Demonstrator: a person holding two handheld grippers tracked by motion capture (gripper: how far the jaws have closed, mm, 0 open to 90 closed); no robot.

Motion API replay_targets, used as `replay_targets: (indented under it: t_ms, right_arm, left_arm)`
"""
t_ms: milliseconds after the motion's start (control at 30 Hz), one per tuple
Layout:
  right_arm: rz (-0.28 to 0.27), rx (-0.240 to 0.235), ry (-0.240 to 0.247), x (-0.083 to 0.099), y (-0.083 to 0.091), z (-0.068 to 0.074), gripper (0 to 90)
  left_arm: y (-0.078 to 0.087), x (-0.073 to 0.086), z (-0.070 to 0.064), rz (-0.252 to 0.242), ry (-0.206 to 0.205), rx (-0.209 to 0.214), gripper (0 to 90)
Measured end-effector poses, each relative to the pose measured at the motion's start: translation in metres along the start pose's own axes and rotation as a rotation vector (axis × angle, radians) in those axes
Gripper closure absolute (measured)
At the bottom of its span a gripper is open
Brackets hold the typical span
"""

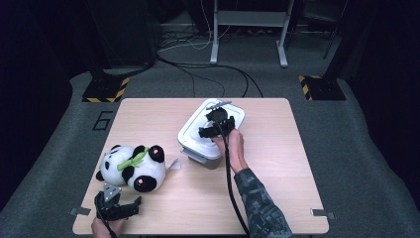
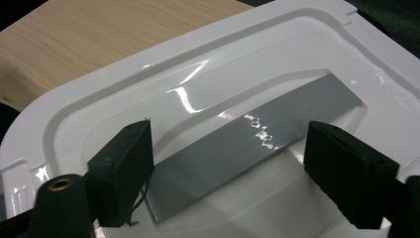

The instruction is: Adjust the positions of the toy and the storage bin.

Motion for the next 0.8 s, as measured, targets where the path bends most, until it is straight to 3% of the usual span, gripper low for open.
replay_targets:
  t_ms: [200, 800]
  right_arm:
    - [-0.007, 0.023, 0.008, 0.001, -0.004, 0.002, 21.9]
    - [0.001, -0.007, 0.021, 0.008, 0.012, -0.009, 37.2]
  left_arm:
    - [0.0, 0.0, 0.0, -0.001, 0.0, 0.0, 0.0]
    - [0.0, 0.0, 0.0, 0.002, 0.0, 0.002, 0.0]
Point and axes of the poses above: each handheld gripper's, and its own axes: y roughly backward along the jaws, x roughly out of its underside, z roughly to its left, the point moved 4 cm from there along -y, roughly forward along the jaws, and after that the axes turned 13 degrees about -z, right-handed, at the moved point
